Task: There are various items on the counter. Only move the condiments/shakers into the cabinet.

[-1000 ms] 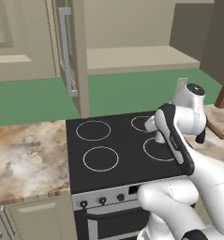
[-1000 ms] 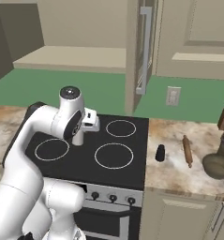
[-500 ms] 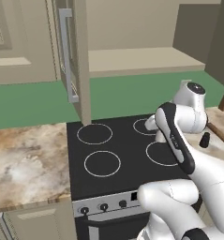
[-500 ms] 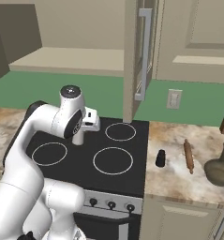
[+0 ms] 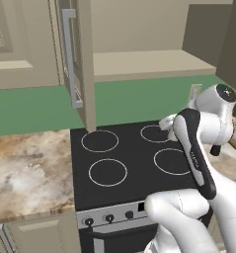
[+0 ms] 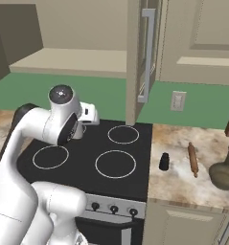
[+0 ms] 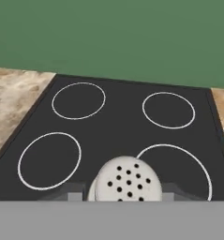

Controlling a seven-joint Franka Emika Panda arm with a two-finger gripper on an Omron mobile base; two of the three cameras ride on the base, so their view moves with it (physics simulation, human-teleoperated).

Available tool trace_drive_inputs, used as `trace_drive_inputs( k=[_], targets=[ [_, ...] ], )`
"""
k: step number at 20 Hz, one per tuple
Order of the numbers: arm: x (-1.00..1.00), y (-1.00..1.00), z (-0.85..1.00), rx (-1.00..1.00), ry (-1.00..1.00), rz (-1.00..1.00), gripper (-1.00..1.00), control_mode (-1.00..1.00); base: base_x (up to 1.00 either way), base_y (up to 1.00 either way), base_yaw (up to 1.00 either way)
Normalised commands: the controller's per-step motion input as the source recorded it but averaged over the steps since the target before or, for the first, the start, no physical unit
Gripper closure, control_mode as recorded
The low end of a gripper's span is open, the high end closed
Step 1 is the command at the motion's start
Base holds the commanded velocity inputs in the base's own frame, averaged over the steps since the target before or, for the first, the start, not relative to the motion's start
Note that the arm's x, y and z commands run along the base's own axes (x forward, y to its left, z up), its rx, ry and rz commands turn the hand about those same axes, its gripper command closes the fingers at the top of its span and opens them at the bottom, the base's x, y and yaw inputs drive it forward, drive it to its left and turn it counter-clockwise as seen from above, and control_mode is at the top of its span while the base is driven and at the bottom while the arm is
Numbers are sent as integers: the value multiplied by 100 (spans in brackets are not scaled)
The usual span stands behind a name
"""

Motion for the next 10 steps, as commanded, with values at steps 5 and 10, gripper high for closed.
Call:
trace_drive_inputs(
  k=[5, 10],
  targets=[
    [-8, 3, 100, 0, -45, 3, 100, -100, 0, 0, 0],
    [8, 31, 94, 0, -22, 8, 100, -100, 0, 0, 0]
  ],
)
